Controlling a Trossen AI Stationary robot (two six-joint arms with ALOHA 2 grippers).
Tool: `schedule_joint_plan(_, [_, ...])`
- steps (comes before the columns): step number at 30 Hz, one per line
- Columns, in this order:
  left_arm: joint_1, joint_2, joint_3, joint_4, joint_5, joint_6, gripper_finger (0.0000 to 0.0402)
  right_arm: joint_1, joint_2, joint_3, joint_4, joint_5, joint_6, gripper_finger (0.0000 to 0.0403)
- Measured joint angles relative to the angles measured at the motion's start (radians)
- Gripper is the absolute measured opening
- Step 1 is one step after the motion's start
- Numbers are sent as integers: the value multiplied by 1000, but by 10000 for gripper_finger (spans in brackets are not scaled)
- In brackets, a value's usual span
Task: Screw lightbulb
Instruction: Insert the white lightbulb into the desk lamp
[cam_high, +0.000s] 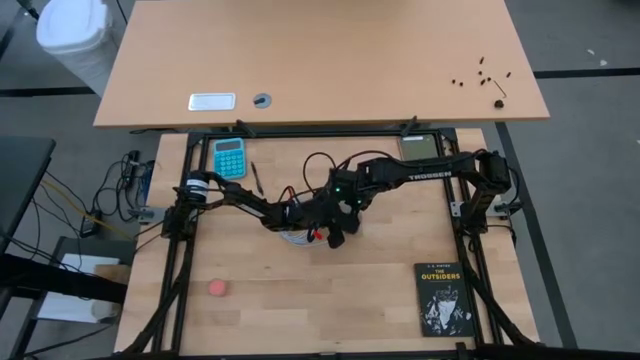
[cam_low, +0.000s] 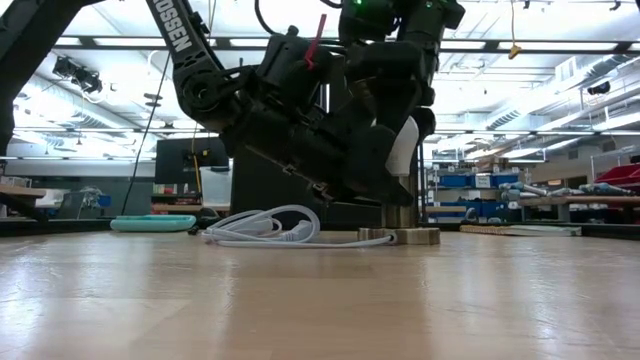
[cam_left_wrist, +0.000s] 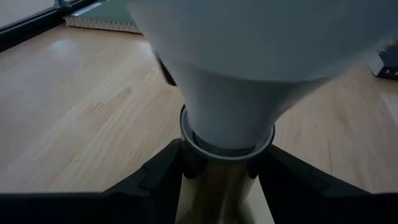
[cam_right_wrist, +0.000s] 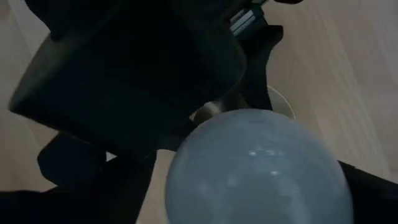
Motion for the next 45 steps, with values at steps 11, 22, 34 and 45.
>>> schedule_joint_plan(11, [0,0,0,0,4,0,193,-17,-16,2,-28,-4,-163,391])
schedule_joint_plan(22, [0,0,0,0,5,2,193,-18,-21,2,-71,-22,-492,399])
schedule_joint_plan(34, [0,0,0,1,6,2,193,-16,-21,2,-111,73,-768,399])
schedule_joint_plan(45, [0,0,0,1,7,3,193,18,-21,2,-101,112,-930,399])
